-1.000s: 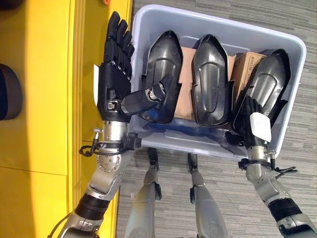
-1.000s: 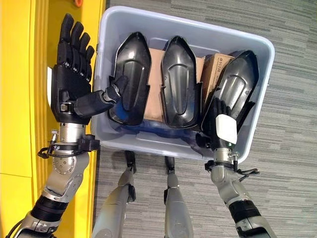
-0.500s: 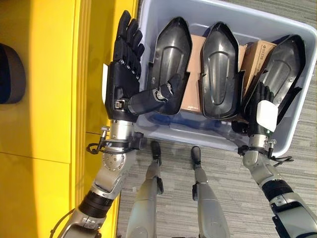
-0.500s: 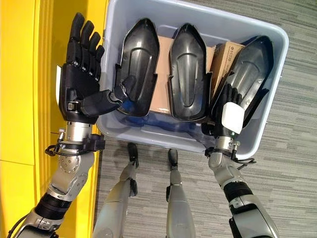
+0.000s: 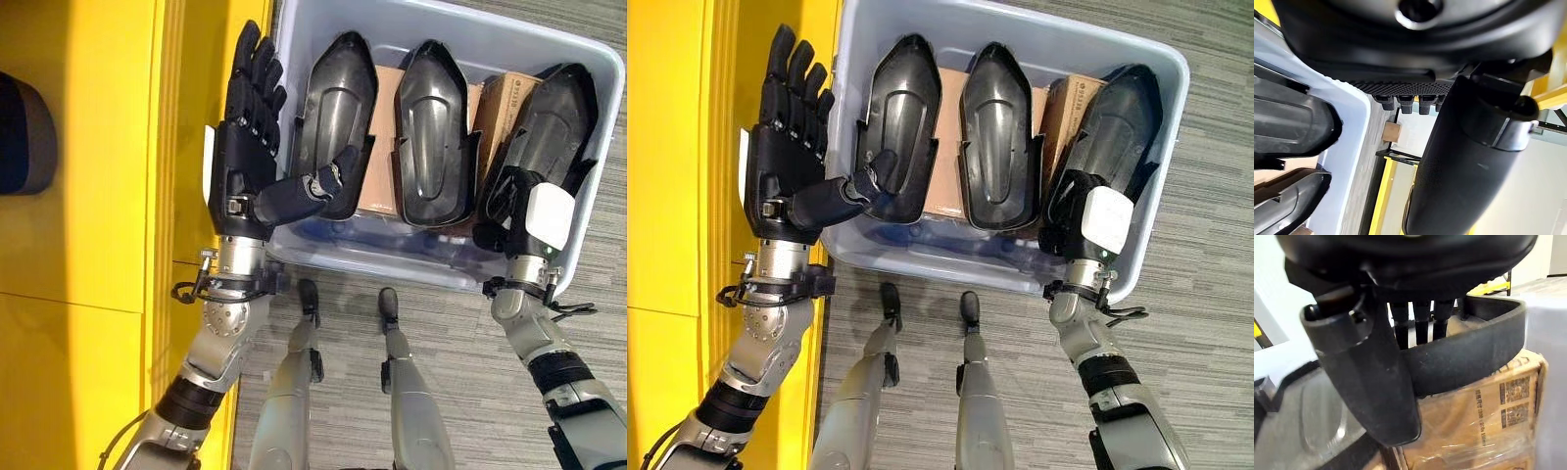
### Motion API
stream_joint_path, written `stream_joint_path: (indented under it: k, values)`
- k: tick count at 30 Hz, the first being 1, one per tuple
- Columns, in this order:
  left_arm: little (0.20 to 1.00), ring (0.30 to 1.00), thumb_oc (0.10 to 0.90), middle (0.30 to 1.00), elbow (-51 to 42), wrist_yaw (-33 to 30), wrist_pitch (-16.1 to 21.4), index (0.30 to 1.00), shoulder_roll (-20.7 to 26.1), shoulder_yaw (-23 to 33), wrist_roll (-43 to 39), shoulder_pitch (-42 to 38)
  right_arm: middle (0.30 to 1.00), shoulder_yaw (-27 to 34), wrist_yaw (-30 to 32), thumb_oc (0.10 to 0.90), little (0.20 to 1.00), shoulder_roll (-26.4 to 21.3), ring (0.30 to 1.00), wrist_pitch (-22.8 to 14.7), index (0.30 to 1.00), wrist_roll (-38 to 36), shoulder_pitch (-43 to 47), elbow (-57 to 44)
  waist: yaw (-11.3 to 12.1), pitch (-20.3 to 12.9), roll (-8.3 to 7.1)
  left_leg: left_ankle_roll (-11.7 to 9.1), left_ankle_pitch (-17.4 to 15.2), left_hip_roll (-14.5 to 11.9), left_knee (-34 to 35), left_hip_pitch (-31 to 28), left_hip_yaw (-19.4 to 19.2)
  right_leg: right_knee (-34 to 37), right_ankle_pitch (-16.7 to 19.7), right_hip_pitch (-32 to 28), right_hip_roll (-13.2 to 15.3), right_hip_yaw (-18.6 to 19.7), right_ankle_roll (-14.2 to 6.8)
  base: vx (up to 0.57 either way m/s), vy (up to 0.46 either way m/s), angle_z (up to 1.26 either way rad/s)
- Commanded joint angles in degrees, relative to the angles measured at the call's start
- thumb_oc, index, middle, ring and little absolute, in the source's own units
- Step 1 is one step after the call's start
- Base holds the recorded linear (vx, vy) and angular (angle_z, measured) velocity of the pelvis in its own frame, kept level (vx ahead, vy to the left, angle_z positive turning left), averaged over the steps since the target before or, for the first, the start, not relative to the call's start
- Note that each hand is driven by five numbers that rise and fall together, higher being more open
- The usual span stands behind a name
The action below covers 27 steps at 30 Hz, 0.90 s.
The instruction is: Move parts from the plastic box to the shelf.
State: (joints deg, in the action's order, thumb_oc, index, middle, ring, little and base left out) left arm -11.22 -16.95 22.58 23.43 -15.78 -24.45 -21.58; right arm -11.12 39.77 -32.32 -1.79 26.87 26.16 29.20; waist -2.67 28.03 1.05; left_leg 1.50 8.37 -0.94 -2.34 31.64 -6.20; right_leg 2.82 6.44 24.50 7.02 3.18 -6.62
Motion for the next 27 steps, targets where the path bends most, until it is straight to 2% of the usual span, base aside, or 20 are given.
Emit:
stream_joint_path:
  k: [1, 12, 18, 21, 27]
  values:
    - [1.000, 1.000, 0.900, 1.000, -3.45, 2.04, 5.79, 1.000, 0.12, 2.81, 0.72, -2.51, 0.300, -1.65, -7.50, 0.400, 0.300, 1.23, 0.300, -1.45, 0.300, 0.08, -8.53, -0.67, 0.05, -3.87, -2.72, -4.22, -11.04, -3.01, -9.61, -0.01, 0.24, -0.89, -5.33, -11.82, 5.85, -4.64, -2.31, 0.04, 0.012, 0.02]
    - [1.000, 1.000, 0.900, 1.000, -1.43, 4.97, 5.12, 1.000, 0.90, 3.07, -1.27, -0.84, 0.300, 4.87, -8.40, 0.400, 0.300, 0.54, 0.300, -3.05, 0.300, 0.57, -15.88, -10.68, -0.73, -10.62, -4.29, -4.25, -10.15, -3.47, -5.92, -6.81, 0.39, 1.42, -3.08, -17.15, 6.47, -5.01, -3.02, 0.02, 0.005, 0.02]
    - [1.000, 1.000, 0.900, 1.000, -0.86, 6.68, 5.25, 1.000, 1.35, 4.34, -1.53, 0.47, 0.300, 8.84, -7.93, 0.400, 0.300, -1.82, 0.300, -3.56, 0.300, 2.89, -15.51, -17.04, -0.98, -13.86, -4.52, -4.20, -9.86, -3.83, -3.27, -11.11, 0.04, 2.09, -2.64, -19.13, 6.79, -4.48, -3.45, 0.01, 0.007, -0.01]
    - [1.000, 1.000, 0.900, 1.000, -0.72, 7.52, 5.11, 1.000, 2.00, 5.37, -1.96, 1.78, 0.300, 10.84, -7.71, 0.400, 0.300, -3.56, 0.300, -4.03, 0.300, 5.04, -14.05, -21.86, -0.97, -15.56, -5.02, -4.12, -8.74, -4.45, -1.02, -13.39, -0.93, 2.17, -1.91, -19.19, 6.43, -3.62, -3.49, 0.01, 0.002, -0.06]
    - [1.000, 1.000, 0.900, 1.000, -1.25, 9.11, 4.58, 1.000, 2.72, 7.48, -2.05, 5.77, 0.300, 12.97, -8.62, 0.400, 0.300, -6.26, 0.300, -4.33, 0.300, 7.47, -11.67, -26.30, -0.48, -18.29, -5.76, -4.27, -7.45, -5.41, 2.39, -17.68, -2.30, 2.18, -2.98, -20.42, 5.84, -2.52, -3.41, 0.00, -0.015, -0.12]
